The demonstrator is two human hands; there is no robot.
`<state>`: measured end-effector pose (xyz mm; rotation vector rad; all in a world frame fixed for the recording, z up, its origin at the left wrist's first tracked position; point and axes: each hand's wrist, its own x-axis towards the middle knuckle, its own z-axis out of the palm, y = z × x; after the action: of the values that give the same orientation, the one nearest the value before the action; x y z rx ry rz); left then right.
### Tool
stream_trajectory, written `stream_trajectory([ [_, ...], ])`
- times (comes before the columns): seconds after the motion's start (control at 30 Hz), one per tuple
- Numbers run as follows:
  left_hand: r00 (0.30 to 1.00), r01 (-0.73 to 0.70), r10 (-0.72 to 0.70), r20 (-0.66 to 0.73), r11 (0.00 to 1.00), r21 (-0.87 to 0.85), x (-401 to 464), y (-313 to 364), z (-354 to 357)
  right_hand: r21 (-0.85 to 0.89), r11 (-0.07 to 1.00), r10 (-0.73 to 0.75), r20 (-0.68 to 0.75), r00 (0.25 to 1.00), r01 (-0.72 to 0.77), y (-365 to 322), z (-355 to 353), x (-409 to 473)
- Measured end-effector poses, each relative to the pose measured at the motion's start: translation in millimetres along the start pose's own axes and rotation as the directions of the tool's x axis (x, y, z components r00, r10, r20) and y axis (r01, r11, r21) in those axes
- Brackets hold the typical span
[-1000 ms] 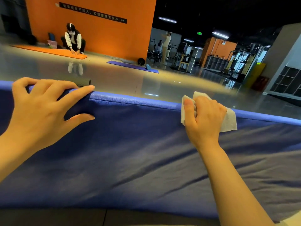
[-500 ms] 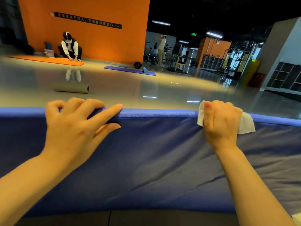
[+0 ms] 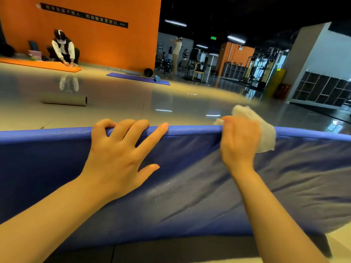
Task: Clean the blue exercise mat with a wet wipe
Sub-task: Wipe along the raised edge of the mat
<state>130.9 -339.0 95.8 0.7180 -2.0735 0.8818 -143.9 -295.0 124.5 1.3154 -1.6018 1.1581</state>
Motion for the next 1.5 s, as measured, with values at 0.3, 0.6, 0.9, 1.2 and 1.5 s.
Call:
stream_trajectory([
  [0.3, 0.997, 0.053, -0.056, 0.060, 0.997, 0.053, -7, -24, -1, 0.422, 0.902, -0.224, 0.273, 0.936, 0.093, -79, 4, -7],
  [0.6, 0.951, 0.236, -0.226, 0.213, 0.971, -0.023, -33, -72, 2, 0.019, 0.997, -0.076, 0.264, 0.962, 0.073, 38, -17, 0],
  [0.9, 0.939, 0.285, -0.286, 0.190, 0.958, 0.033, -28, -57, -13, 0.320, 0.947, -0.045, 0.187, 0.981, -0.017, -9, -1, 4],
  [1.2, 0.944, 0.243, -0.242, 0.223, 0.970, 0.021, -31, -60, -18, 0.467, 0.835, -0.471, 0.330, 0.818, 0.292, -98, -3, -15],
  [1.5, 0.973, 0.129, -0.127, 0.191, 0.992, 0.002, -39, -71, -27, 0.007, 0.997, -0.075, 0.319, 0.945, 0.077, 6, -13, -5],
])
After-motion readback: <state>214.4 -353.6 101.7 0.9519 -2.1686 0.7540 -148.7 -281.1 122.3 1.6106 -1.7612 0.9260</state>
